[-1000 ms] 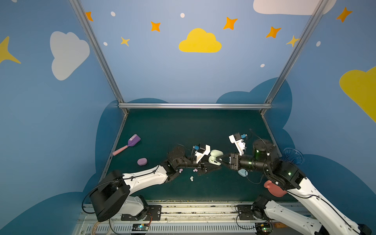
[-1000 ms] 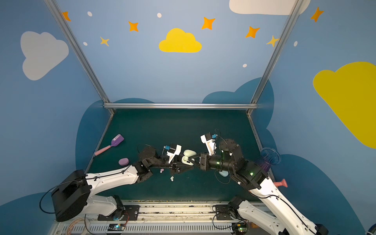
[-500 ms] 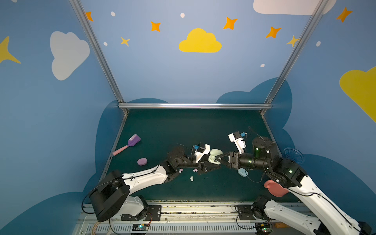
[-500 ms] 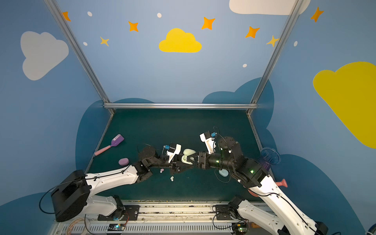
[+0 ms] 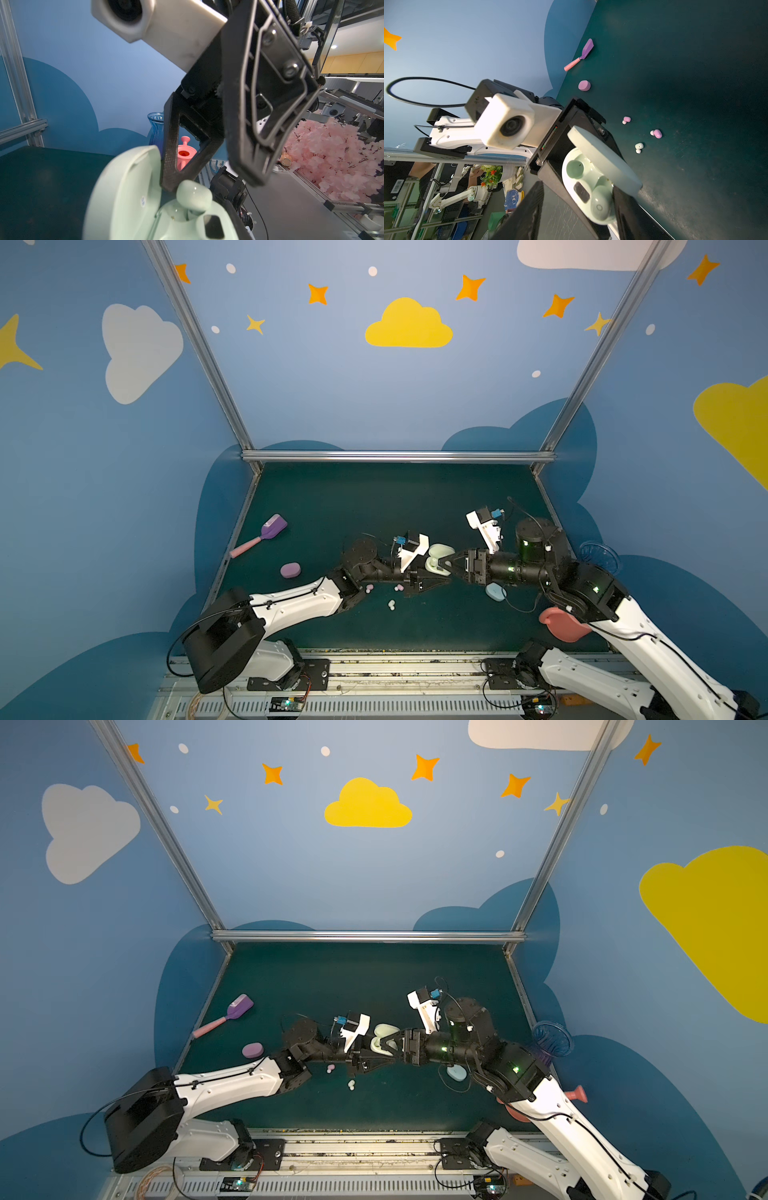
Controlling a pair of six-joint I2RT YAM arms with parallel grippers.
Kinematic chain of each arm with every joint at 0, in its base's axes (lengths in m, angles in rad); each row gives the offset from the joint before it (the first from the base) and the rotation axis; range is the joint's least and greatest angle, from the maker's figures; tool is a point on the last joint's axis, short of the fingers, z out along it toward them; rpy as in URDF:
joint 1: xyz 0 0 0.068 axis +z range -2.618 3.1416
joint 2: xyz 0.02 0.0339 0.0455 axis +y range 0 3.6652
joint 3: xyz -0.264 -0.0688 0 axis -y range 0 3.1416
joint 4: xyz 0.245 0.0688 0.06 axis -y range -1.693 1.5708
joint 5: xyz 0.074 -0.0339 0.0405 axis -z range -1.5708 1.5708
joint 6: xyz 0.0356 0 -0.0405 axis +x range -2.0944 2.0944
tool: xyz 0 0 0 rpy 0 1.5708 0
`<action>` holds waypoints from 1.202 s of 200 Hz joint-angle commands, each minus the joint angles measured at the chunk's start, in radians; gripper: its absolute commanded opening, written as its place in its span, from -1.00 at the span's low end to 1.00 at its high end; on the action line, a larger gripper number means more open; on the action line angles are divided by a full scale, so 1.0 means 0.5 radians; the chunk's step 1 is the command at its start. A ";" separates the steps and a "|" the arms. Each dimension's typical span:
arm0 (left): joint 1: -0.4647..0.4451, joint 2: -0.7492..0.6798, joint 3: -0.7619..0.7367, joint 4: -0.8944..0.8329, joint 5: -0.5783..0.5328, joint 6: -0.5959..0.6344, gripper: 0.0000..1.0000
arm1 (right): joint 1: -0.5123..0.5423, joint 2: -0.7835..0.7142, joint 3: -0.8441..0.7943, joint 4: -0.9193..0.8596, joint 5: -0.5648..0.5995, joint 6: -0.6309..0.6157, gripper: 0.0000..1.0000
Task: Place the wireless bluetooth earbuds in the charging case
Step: 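Open the right gripper and withdraw it toward the remaining earbuds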
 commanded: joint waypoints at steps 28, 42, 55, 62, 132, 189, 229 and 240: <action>-0.008 0.015 0.032 0.042 0.026 -0.020 -0.86 | 0.019 0.007 0.080 -0.050 0.061 -0.057 0.21; -0.008 0.016 0.031 0.043 0.024 -0.028 -0.86 | 0.022 0.000 0.079 -0.041 0.064 -0.054 0.22; -0.007 0.014 0.027 0.041 0.017 -0.032 -0.86 | 0.026 -0.002 0.085 -0.040 0.065 -0.054 0.23; -0.006 0.013 0.026 0.041 0.017 -0.035 -0.86 | 0.028 -0.001 0.088 -0.041 0.064 -0.054 0.23; -0.007 -0.013 0.019 -0.037 -0.020 -0.034 -0.85 | 0.054 -0.015 0.110 -0.049 0.065 -0.055 0.29; 0.201 -0.187 -0.157 -0.217 -0.203 -0.118 -0.86 | 0.220 -0.072 0.070 -0.165 0.187 -0.011 0.38; 0.464 -0.551 -0.325 -0.479 -0.354 -0.138 -0.85 | 0.355 -0.050 -0.113 -0.199 0.329 0.005 0.41; 0.528 -0.648 -0.351 -0.553 -0.392 -0.150 -0.85 | 0.388 -0.001 -0.167 -0.189 0.368 0.004 0.41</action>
